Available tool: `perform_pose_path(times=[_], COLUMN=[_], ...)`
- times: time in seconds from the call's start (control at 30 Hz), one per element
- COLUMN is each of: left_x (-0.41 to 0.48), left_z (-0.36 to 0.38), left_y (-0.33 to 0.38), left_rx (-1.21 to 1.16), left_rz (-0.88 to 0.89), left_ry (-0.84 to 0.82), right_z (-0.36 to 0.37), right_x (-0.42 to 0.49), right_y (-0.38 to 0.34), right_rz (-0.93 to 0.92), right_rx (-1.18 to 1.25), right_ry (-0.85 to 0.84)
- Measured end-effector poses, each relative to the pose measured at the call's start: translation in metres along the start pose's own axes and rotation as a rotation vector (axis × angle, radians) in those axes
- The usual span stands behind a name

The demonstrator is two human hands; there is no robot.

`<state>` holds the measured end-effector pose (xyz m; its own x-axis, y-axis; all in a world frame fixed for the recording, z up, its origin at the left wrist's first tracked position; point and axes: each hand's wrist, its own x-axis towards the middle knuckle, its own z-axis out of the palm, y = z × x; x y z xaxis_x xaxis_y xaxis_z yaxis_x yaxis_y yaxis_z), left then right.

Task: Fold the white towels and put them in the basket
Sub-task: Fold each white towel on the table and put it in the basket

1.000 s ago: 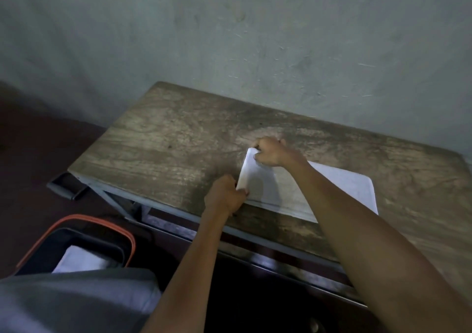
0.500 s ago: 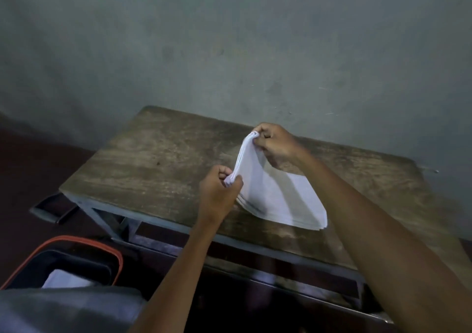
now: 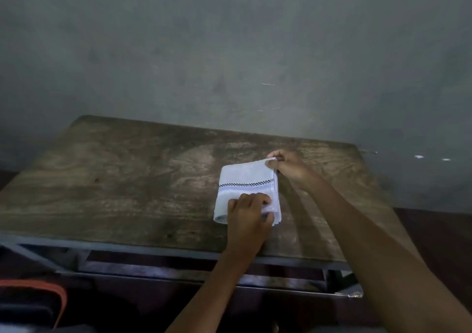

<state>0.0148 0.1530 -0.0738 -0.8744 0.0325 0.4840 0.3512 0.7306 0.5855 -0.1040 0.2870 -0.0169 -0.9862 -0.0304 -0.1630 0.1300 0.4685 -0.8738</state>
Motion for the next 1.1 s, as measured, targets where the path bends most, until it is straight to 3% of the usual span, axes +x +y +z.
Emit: perform_pose_path(times=[0.13,0.33,0.5,0.6,0.7,0.77,0.9,0.97,1.1], left_x=[-0.002,-0.001,-0.006,0.006,0.037,0.057,0.075,0.072,0.067], left_z=[0.016,0.029,0.031,0.008,-0.01,-0.012,0.002,0.009,0.012], left_y=[-0.005,-0.006,-0.011,-0.021,-0.049,-0.067,-0.087,-0.095,-0.099], left_rx=[0.1,0.2,0.167,0.139,0.169,0.26,0.446,0.469,0.429], left_rz=[0.091,0.09,0.102,0.104,-0.023,-0.009,0.082,0.08,0.035], left_ry=[0.004,-0.081,-0.122,-0.037,-0.143,-0.272,-0.649,-0.678,-0.569], right_z=[-0.001,0.007,0.022,0.03,0.037,0.045,0.064,0.067,0.061], right_x=[0.004,0.01,0.013,0.009,-0.009,-0.022,-0.036,-0.036,-0.031], right_y=[0.019,0.041,0.063,0.063,0.053,0.049,0.064,0.078,0.083], right_rz=[0.055,0.074,0.054,-0.003,-0.102,-0.157,-0.141,-0.104,-0.112], right_rx=[-0.013,0.029,-0.004,-0.129,-0.379,-0.587,-0.773,-0.799,-0.806], right_ry=[0.003,0.072,0.256,0.363,0.495,0.437,0.126,0.072,0.097])
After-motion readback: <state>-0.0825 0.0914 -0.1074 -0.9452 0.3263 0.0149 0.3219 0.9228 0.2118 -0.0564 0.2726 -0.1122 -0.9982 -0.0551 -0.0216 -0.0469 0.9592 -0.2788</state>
